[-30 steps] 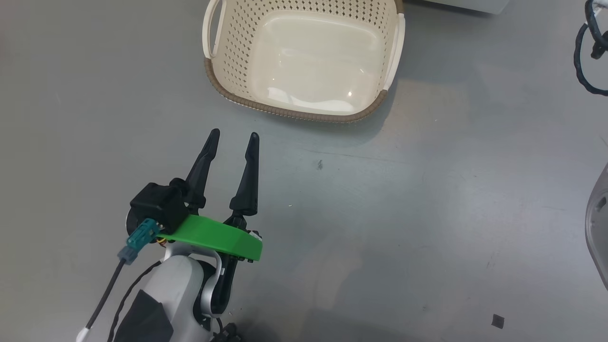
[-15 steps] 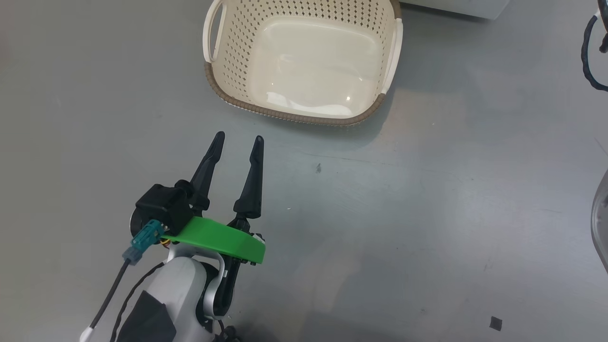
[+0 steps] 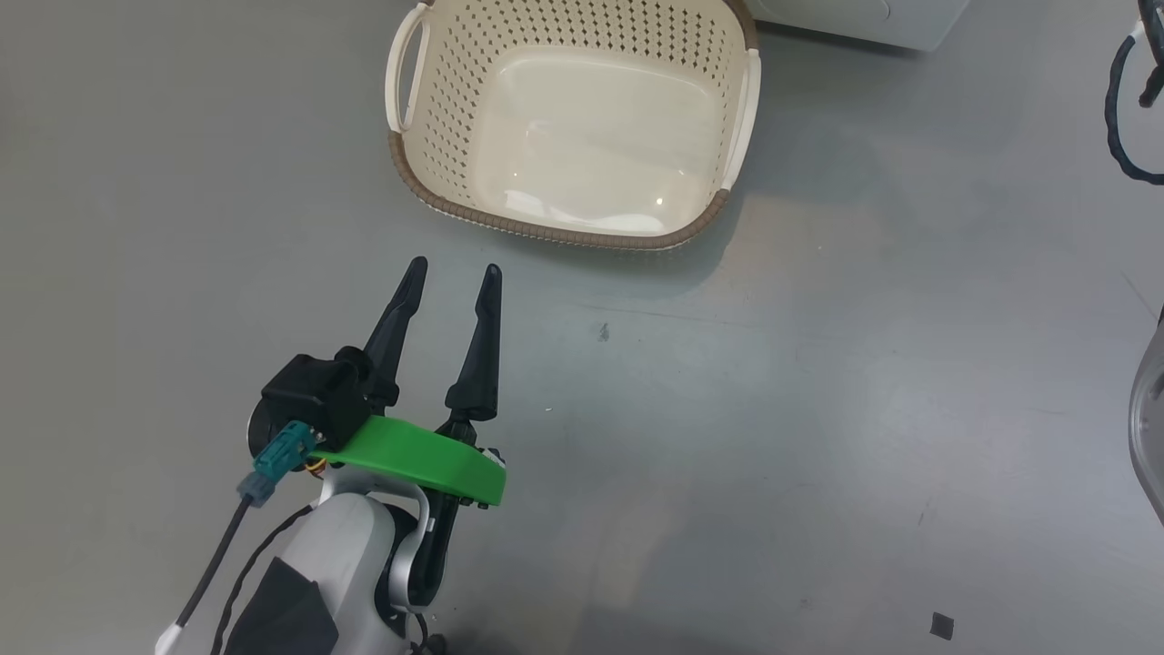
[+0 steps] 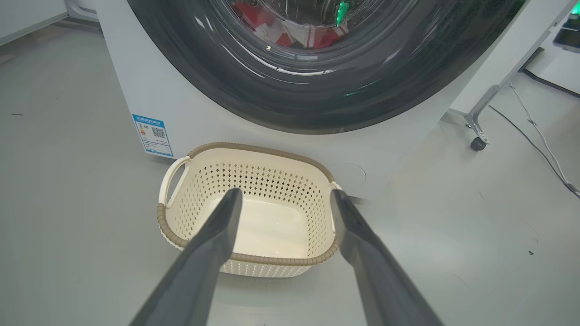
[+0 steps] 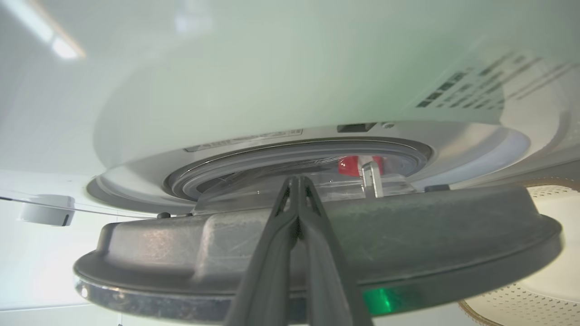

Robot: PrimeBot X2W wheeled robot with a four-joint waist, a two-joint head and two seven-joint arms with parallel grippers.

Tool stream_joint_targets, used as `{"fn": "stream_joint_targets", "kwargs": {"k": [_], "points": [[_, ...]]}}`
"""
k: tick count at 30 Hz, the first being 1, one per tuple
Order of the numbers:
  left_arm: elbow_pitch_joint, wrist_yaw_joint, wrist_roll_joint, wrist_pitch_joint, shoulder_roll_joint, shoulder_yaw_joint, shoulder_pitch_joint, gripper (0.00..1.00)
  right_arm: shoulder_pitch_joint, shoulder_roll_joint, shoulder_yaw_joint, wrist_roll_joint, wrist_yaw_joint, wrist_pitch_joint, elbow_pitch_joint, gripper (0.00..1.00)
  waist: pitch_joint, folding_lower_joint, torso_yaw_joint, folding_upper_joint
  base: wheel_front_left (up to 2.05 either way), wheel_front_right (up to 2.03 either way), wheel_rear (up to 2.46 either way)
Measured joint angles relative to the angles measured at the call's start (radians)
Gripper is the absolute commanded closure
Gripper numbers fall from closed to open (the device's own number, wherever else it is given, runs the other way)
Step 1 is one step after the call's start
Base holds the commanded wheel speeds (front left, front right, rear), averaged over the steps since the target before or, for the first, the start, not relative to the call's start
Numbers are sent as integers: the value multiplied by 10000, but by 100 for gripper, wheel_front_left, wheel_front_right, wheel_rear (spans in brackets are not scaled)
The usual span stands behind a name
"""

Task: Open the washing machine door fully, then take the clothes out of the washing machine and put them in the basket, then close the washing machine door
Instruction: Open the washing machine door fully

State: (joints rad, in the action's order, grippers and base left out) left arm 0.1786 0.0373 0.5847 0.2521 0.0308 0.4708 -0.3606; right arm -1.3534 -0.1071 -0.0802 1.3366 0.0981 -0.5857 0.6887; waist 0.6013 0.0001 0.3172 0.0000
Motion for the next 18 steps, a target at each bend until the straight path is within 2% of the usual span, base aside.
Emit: {"fn": "stream_joint_targets", "kwargs": {"k": [18], "points": [[188,2,-213,0,0,-134,18,0,569,109,247,259,-92,-796,692,100,-749,0,-112,0,0,0,0]]}}
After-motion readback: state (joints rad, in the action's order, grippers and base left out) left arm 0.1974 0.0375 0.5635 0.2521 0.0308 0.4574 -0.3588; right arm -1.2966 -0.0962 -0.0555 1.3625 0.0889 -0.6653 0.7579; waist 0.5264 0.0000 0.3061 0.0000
